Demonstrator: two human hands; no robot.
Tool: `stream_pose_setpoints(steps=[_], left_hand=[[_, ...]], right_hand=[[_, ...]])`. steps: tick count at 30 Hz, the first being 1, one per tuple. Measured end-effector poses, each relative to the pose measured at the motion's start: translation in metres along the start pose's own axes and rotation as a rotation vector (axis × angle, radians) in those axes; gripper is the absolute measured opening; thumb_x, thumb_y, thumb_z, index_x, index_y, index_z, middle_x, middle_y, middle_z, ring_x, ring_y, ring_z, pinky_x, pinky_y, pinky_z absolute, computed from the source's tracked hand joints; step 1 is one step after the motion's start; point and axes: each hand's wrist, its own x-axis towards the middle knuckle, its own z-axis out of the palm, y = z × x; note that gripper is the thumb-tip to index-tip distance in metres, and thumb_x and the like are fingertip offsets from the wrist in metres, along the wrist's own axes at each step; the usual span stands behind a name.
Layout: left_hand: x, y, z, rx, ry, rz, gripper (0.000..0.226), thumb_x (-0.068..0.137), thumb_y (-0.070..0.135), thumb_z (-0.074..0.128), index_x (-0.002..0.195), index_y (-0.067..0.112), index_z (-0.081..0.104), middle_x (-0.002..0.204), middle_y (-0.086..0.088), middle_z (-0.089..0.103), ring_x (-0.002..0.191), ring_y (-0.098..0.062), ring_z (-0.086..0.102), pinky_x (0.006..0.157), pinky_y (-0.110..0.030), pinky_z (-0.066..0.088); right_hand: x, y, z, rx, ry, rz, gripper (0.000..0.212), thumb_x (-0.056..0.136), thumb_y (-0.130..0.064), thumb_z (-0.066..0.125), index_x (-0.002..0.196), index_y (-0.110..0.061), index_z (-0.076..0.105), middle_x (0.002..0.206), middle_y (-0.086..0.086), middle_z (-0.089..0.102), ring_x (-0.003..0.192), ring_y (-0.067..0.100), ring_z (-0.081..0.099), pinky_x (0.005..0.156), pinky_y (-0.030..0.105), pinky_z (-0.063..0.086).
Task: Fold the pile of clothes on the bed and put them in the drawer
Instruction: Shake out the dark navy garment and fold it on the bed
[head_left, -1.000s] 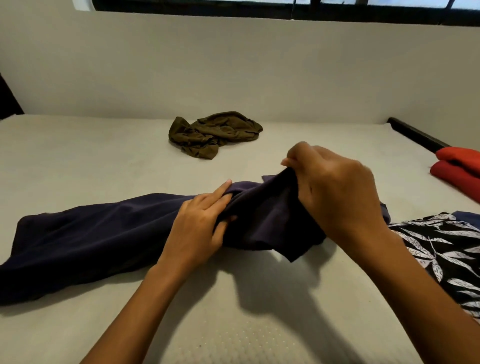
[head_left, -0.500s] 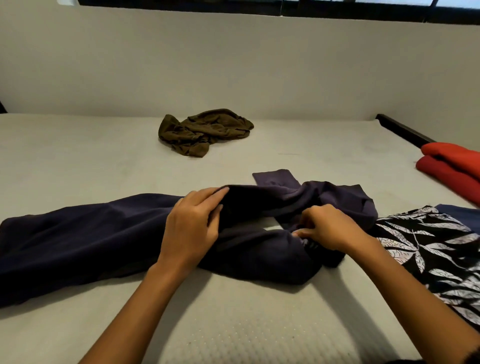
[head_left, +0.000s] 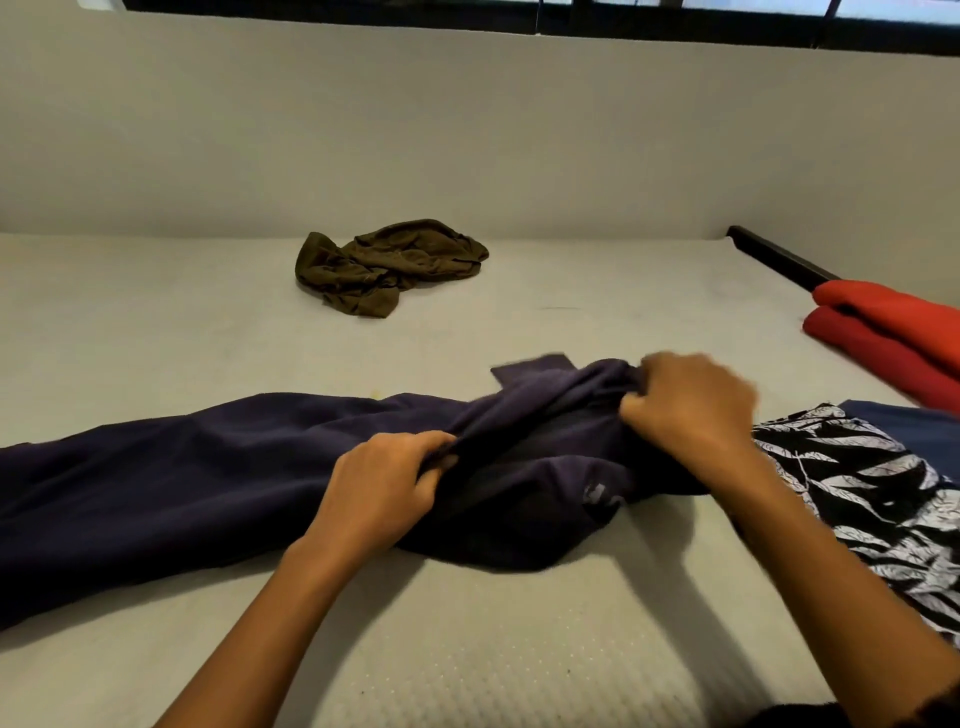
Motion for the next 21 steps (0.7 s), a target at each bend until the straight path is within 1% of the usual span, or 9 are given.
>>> stream_pose_setpoints(steps=[4,6,8,10,11,12,14,17,21], left_hand=[[0.0,-0.006,0.0,0.013,0.004,0.001,0.034,0.096,0.027,0.047,0.129,0.034,0.052,0.106,0.004,0.069,0.095,-0.019,0.063,0.075,-0.031,0.046],[-0.001,-0.007,0.0,0.016,-0.058,0.014,0.037,0.095,0.032,0.048,0.132,0.037,0.048,0.107,0.006,0.068,0.095,-0.017,0.062,0.077,-0.03,0.047],[-0.003,-0.006,0.001,0.003,-0.15,0.03,0.04,0.093,0.039,0.05,0.133,0.04,0.046,0.105,0.011,0.067,0.093,-0.011,0.062,0.081,-0.027,0.047],[-0.004,-0.003,0.003,0.006,-0.218,0.06,0.04,0.09,0.047,0.051,0.13,0.045,0.047,0.098,0.018,0.064,0.086,-0.004,0.058,0.077,-0.019,0.045],[-0.003,-0.002,0.003,0.019,-0.227,0.076,0.04,0.088,0.053,0.051,0.128,0.046,0.049,0.097,0.02,0.063,0.085,-0.001,0.056,0.073,-0.015,0.042],[-0.002,-0.001,0.005,0.031,-0.216,0.092,0.043,0.084,0.061,0.048,0.124,0.047,0.052,0.096,0.021,0.063,0.085,-0.001,0.056,0.069,-0.011,0.039],[0.001,0.001,0.009,0.019,-0.193,0.116,0.062,0.068,0.077,0.036,0.117,0.045,0.059,0.089,0.023,0.055,0.083,0.0,0.051,0.065,-0.009,0.035],[0.006,0.012,0.019,-0.055,-0.26,0.088,0.077,0.056,0.083,0.03,0.114,0.04,0.057,0.102,0.021,0.047,0.097,0.0,0.044,0.081,-0.019,0.044],[0.015,0.034,0.033,-0.147,-0.292,0.028,0.065,0.068,0.075,0.051,0.117,0.032,0.055,0.107,0.017,0.05,0.095,-0.002,0.047,0.085,-0.024,0.046]], right_hand=[[-0.011,0.017,-0.053,0.064,0.534,0.119,0.015,0.083,-0.018,0.055,0.089,-0.006,0.06,0.083,0.027,0.059,0.076,0.041,0.056,0.061,0.034,0.027],[-0.008,0.023,-0.054,0.086,0.654,0.157,0.014,0.082,-0.01,0.054,0.092,-0.001,0.059,0.08,0.028,0.058,0.068,0.037,0.05,0.06,0.035,0.027],[0.003,0.033,-0.031,0.017,0.371,0.199,0.018,0.084,-0.008,0.053,0.1,-0.001,0.056,0.09,0.027,0.059,0.078,0.039,0.055,0.064,0.038,0.035],[0.008,0.042,-0.008,-0.042,-0.188,0.183,0.02,0.086,-0.015,0.055,0.105,-0.008,0.054,0.099,0.019,0.06,0.096,0.037,0.06,0.076,0.038,0.043],[0.009,0.048,0.0,-0.068,-0.362,0.173,0.019,0.086,-0.02,0.057,0.103,-0.012,0.054,0.1,0.015,0.061,0.097,0.034,0.06,0.078,0.036,0.044],[0.009,0.054,0.002,-0.084,-0.396,0.161,0.02,0.087,-0.026,0.059,0.102,-0.013,0.056,0.103,0.014,0.061,0.098,0.032,0.06,0.077,0.034,0.043],[0.012,0.062,-0.003,-0.04,-0.164,0.171,0.03,0.088,-0.038,0.058,0.103,-0.012,0.06,0.11,0.014,0.061,0.102,0.033,0.057,0.074,0.033,0.037],[0.019,0.061,-0.002,0.075,0.148,0.073,0.045,0.084,-0.045,0.063,0.113,-0.012,0.055,0.121,0.012,0.052,0.113,0.031,0.047,0.076,0.036,0.037],[0.03,0.056,0.037,-0.055,-0.236,-0.013,0.092,0.073,-0.059,0.068,0.145,-0.025,0.023,0.149,0.008,0.027,0.132,0.031,0.032,0.094,0.044,0.04]])
